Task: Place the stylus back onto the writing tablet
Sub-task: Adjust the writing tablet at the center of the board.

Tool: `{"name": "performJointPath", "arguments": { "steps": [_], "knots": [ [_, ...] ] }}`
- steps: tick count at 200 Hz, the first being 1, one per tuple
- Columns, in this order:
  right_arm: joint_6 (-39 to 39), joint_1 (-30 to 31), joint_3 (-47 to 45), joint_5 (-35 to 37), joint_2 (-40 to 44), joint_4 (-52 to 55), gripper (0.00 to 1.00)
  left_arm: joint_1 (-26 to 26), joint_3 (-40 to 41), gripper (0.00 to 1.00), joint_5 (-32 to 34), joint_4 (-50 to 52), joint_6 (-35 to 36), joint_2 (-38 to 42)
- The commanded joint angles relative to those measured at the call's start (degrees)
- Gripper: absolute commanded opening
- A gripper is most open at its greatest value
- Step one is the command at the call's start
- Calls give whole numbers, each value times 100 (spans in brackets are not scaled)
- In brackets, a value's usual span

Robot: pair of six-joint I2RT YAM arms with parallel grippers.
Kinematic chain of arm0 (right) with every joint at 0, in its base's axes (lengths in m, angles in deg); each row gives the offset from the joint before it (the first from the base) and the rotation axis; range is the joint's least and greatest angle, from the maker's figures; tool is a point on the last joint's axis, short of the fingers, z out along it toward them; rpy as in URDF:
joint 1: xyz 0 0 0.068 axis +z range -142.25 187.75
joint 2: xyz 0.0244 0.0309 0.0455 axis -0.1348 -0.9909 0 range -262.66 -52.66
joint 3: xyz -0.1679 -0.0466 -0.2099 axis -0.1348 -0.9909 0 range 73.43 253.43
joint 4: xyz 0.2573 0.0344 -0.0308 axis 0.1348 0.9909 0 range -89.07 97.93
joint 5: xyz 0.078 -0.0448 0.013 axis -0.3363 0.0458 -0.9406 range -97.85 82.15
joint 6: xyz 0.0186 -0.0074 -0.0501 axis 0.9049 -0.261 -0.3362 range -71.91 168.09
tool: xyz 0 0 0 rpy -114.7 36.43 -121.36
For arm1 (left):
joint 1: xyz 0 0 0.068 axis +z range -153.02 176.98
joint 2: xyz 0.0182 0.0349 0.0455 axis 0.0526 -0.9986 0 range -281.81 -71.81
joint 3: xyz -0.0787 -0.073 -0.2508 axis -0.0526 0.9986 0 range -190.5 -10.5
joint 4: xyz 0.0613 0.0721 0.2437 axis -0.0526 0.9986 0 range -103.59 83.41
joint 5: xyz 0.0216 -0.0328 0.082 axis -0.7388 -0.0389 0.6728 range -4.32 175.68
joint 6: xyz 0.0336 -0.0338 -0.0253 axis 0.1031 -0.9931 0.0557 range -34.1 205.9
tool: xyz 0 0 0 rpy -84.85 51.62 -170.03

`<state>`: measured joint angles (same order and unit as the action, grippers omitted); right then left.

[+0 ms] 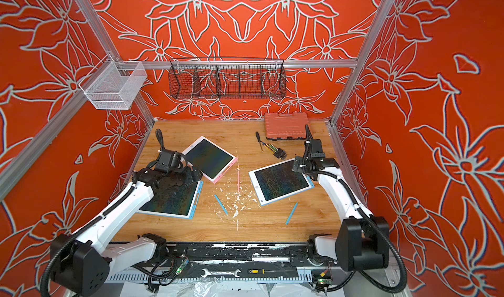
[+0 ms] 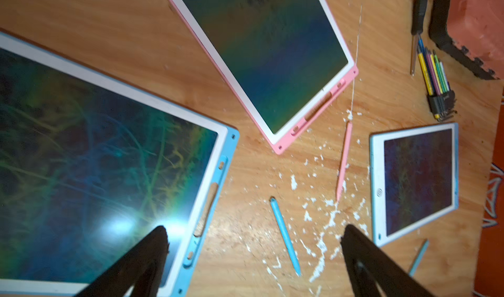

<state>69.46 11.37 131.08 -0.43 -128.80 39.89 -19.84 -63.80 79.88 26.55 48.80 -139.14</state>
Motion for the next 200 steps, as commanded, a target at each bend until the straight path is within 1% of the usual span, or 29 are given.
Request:
{"name": "performJointPath", "arguments": {
  "steps": [1, 13, 23, 37, 53, 93, 115, 130, 159, 179, 200],
  "knots": [
    [97, 31, 445, -187, -316, 1022, 92, -440, -508, 97, -46, 767, -668, -272],
    [18, 34, 404, -275, -312, 979, 91, -616, -805, 97, 26, 1108, -803, -542],
    [0, 33, 341, -274, -267, 920, 91, -758, -1048, 97, -16, 1311, -768, -775],
    [-51, 21, 298, -343, -272, 869, 94, -1139, -1372, 97, 168, 1514, -742, -1051],
    [-152, 16, 447, -452, -498, 1047, 96, -1574, -1654, 97, 183, 1554, -852, -1322],
    [-378, -1, 643, -623, -902, 1179, 97, -2492, -1830, 97, -246, 1008, -1687, -1859],
    [-388, -1, 780, -601, -1038, 1253, 97, -2820, -2011, 97, -493, 801, -2079, -2262],
    [-364, -15, 788, -704, -1080, 1128, 97, -2976, -2301, 97, -581, 756, -2210, -2586],
    [-317, -12, 1079, -892, -1247, 1278, 97, -3168, -2923, 97, -418, 701, -2055, -3094],
    [-304, -23, 1088, -818, -1259, 1217, 97, -3174, -3293, 97, -410, 712, -1695, -3434],
    [-528, -35, 1151, -910, -1269, 1268, 97, -3170, -3916, 97, -621, 983, -1157, -3959]
  ]
}}
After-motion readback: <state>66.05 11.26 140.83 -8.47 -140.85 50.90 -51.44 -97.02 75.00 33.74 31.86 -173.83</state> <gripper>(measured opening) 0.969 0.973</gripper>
